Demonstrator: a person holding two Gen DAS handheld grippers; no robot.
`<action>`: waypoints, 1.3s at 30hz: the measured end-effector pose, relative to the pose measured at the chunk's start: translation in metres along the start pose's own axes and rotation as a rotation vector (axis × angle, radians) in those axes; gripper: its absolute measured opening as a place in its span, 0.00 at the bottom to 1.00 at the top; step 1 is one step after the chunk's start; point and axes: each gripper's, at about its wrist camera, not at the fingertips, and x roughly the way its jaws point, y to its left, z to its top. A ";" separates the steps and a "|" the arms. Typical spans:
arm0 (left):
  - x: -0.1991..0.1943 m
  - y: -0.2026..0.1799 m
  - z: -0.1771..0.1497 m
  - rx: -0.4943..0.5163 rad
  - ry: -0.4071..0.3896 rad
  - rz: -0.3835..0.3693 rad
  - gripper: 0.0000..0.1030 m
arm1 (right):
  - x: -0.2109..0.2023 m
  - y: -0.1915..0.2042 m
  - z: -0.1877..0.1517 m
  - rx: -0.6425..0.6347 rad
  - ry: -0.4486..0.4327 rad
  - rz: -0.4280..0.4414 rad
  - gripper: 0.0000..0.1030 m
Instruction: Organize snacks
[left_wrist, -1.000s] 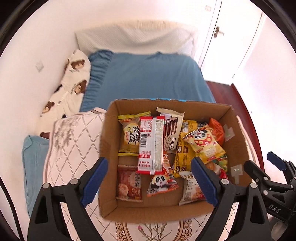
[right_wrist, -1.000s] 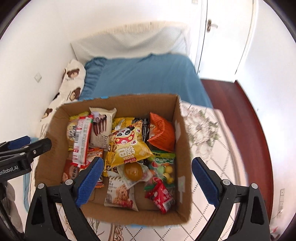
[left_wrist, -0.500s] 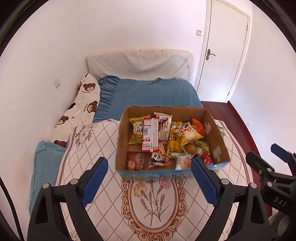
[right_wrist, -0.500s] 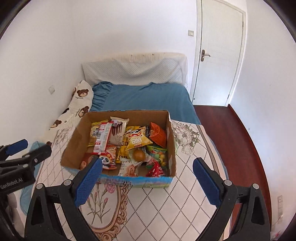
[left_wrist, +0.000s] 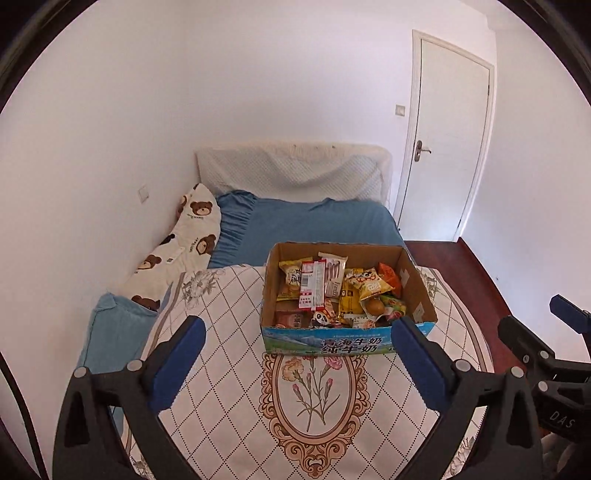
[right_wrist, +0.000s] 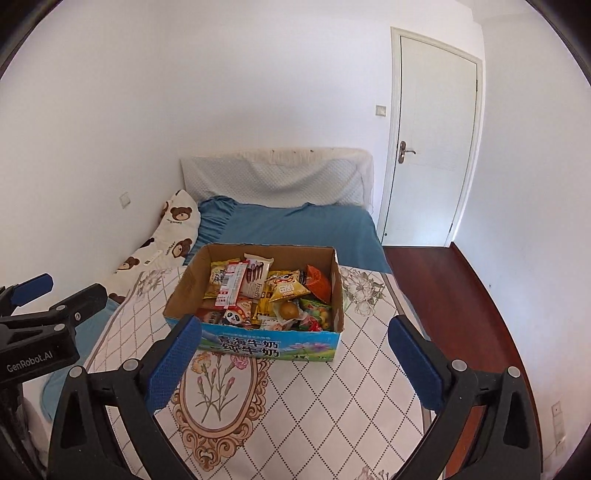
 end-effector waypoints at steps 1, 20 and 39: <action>-0.003 -0.001 -0.002 -0.001 -0.001 -0.002 1.00 | -0.003 0.001 0.000 -0.002 -0.006 0.000 1.00; 0.001 -0.003 -0.012 -0.011 0.018 0.020 1.00 | -0.015 0.001 -0.003 -0.005 -0.040 -0.003 1.00; 0.117 -0.019 -0.006 0.032 0.091 0.055 1.00 | 0.117 -0.024 -0.005 0.053 0.086 -0.066 1.00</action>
